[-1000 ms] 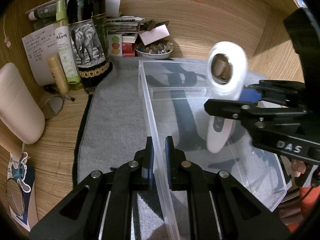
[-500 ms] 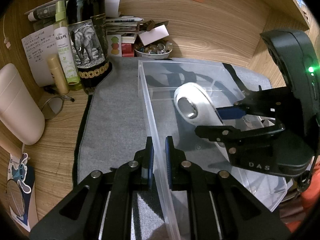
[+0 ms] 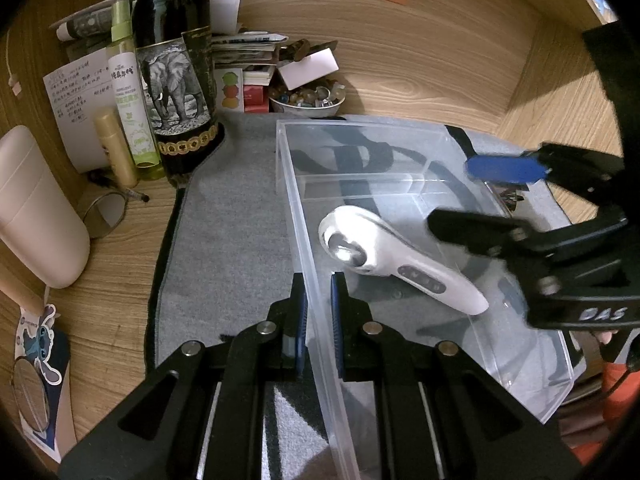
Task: Organize rigid objects
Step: 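Carry the white device into the clear box and open the right gripper, then move the right gripper to the dark round item and grasp it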
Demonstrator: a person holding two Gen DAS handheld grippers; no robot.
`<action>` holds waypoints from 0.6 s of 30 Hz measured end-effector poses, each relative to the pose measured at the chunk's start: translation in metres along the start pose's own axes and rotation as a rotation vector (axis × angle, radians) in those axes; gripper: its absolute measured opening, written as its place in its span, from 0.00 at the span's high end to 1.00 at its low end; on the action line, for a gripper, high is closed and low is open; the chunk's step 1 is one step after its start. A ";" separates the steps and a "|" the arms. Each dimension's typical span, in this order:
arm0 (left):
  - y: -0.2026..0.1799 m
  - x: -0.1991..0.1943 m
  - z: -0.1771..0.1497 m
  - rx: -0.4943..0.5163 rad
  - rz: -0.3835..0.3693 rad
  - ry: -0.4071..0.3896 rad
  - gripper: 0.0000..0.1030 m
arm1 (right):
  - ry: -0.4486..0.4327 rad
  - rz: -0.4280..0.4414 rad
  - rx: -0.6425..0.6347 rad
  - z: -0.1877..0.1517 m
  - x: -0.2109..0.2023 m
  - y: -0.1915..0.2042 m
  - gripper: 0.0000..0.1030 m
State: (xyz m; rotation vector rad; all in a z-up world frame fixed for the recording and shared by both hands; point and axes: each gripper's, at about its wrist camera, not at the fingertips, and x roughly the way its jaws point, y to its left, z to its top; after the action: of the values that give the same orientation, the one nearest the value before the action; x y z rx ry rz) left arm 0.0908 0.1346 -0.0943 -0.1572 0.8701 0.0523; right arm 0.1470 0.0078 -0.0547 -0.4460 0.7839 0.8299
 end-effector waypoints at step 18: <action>-0.004 -0.001 0.000 0.003 0.022 -0.003 0.89 | -0.138 -0.267 0.226 -0.023 -0.066 -0.111 0.21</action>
State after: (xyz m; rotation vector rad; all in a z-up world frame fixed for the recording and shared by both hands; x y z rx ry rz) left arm 0.0911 0.1303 -0.0933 -0.1450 0.8686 0.0723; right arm 0.1969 -0.1057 -0.0127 -0.2808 0.6637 0.5111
